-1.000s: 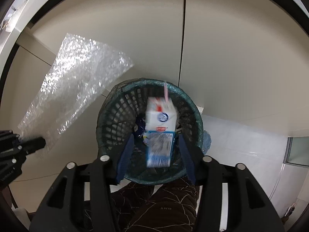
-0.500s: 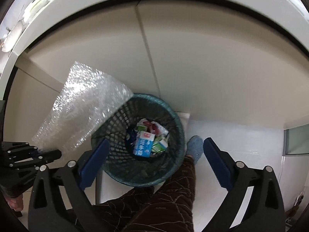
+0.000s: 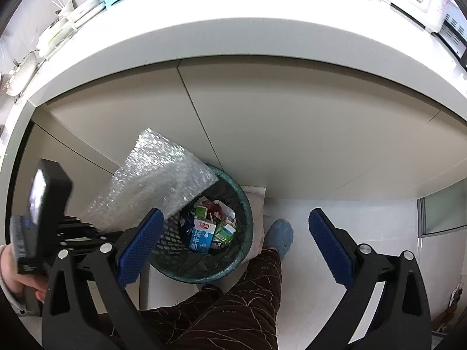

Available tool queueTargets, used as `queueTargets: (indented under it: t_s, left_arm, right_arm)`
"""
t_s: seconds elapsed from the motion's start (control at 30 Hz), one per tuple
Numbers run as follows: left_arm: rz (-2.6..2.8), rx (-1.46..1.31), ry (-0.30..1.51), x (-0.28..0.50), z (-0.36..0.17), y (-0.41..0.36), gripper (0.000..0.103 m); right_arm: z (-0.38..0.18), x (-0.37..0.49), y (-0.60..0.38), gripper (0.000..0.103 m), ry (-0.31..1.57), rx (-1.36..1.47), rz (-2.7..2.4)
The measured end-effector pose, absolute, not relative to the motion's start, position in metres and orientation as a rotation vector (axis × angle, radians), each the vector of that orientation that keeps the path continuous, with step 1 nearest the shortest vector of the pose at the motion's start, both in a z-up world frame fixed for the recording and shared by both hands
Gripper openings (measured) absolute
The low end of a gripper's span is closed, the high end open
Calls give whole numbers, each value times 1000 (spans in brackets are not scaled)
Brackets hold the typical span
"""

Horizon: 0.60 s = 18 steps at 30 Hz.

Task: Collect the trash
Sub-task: 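Open the left tool to drop the bubble wrap into the wastebasket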

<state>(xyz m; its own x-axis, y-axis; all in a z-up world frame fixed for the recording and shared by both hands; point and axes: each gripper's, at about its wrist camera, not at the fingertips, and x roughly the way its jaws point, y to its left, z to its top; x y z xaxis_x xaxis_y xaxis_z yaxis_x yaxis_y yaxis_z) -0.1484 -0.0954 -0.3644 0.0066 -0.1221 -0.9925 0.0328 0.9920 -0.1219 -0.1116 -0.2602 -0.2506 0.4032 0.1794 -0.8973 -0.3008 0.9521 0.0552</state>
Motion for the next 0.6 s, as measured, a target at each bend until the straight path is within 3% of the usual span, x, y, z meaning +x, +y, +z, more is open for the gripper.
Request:
queueTargets:
  t_s: [0.6]
  left_arm:
    - [-99,-77,1571,-140,-370,-90,14]
  right_arm:
    - [-244,-108,-264,95,1117,-87,306]
